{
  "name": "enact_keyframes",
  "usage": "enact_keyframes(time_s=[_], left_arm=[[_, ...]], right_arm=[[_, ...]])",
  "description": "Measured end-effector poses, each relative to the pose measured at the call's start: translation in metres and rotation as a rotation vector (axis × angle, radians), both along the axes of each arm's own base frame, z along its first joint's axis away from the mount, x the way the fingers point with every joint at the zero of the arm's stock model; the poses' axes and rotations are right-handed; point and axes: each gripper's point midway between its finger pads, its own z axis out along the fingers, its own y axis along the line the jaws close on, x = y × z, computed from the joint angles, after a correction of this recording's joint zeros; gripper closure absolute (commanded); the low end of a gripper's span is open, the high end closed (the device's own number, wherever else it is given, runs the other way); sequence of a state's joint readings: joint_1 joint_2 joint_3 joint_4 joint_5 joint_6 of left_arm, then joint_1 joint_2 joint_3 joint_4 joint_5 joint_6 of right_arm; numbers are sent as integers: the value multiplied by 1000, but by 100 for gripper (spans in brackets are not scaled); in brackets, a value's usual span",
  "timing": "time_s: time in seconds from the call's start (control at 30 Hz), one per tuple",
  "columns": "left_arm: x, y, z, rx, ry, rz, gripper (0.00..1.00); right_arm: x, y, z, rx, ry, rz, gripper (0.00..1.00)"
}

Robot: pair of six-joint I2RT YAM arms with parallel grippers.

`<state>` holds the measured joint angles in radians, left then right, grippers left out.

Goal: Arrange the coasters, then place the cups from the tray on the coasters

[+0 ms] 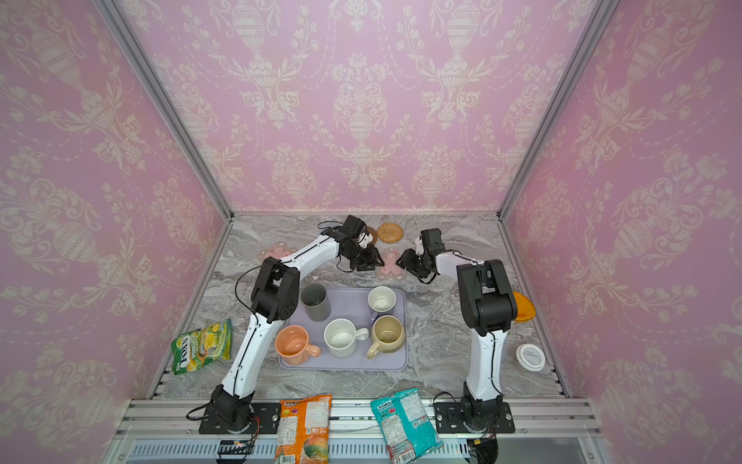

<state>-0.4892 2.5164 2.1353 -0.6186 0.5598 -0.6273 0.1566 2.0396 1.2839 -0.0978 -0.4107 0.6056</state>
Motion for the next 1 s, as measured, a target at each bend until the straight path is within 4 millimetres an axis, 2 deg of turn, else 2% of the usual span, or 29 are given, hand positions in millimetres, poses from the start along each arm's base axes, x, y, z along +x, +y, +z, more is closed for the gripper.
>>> enact_keyframes(time_s=[0.3, 0.53, 0.6, 0.83, 0.93, 1.0], left_arm=[[2, 5, 1, 5, 0, 2, 52], [8, 37, 8, 109, -2, 14, 54], [16, 45, 21, 127, -32, 14, 57], [56, 65, 98, 114, -224, 38, 71], [71, 72, 115, 102, -279, 62, 75], [76, 76, 110, 106, -282, 69, 80]], right_arm=[[-1, -2, 0, -18, 4, -3, 45], [-10, -16, 0, -40, 40, -8, 44], [-13, -23, 0, -47, 54, -15, 44], [-23, -39, 2, -90, 87, -18, 45], [-25, -40, 15, -91, 73, -16, 45], [-26, -40, 28, -90, 51, -15, 45]])
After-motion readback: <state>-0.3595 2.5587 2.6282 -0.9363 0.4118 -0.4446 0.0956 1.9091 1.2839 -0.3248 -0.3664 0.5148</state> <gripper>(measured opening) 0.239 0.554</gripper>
